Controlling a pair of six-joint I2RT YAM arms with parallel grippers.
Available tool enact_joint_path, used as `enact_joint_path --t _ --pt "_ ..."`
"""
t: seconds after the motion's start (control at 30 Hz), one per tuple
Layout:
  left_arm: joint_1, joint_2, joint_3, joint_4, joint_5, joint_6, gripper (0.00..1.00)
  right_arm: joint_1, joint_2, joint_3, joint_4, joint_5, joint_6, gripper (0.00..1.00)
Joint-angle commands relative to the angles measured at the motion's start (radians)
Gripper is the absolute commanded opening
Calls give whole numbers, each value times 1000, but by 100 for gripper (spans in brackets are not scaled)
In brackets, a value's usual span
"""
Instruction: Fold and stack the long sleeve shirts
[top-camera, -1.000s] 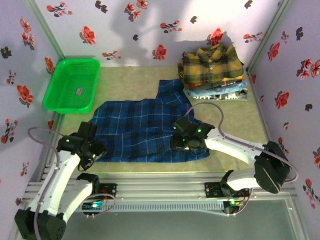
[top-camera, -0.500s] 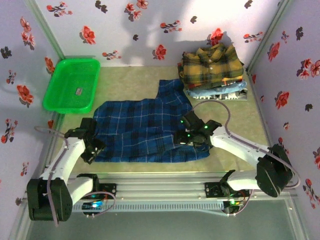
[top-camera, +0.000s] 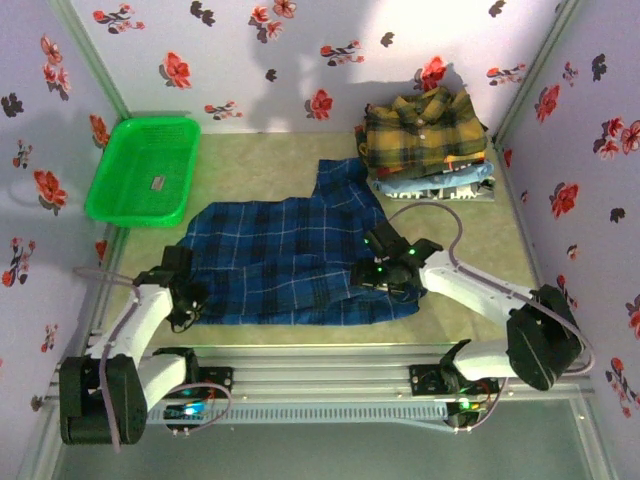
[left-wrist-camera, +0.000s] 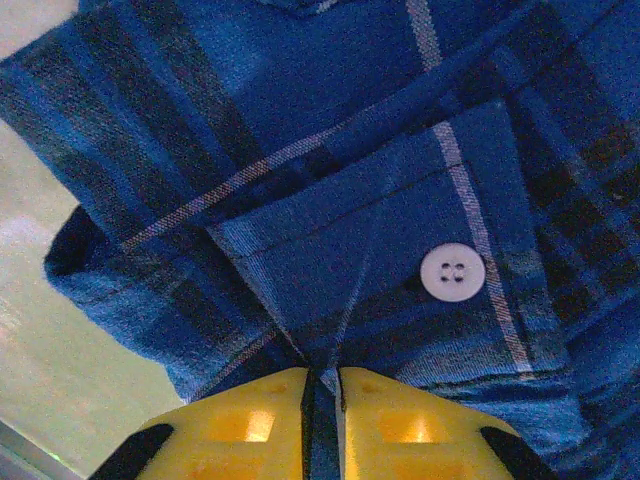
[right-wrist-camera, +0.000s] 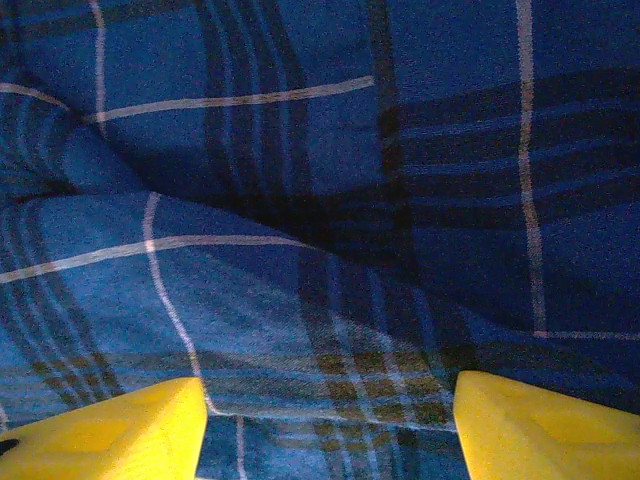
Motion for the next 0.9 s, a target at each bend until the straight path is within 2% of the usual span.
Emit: enact_joint_path --t 0.0,0.07,0.2,0.4,0.57,0.7,0.8,0.87 --pt "23 -26 -29 5 3 12 15 -19 26 -27 -11 57 47 62" --pt "34 -34 -40 7 8 14 15 -32 33 -60 -2 78 67 53" --pt "57 -38 -55 10 25 26 14 -53 46 -122 -7 146 107 27" --pt "68 -73 -68 -2 32 26 14 -61 35 -182 1 158 139 18" --pt "65 -161 -17 -32 72 -11 15 -58 -98 -212 -38 161 161 21" --pt "-30 -231 146 -53 95 0 40 -56 -213 -209 -30 87 151 36" --pt "-150 -175 279 11 137 42 59 -51 -244 -199 -10 19 168 46" --pt "-254 -93 347 76 174 78 67 -50 -253 -201 7 -14 200 51"
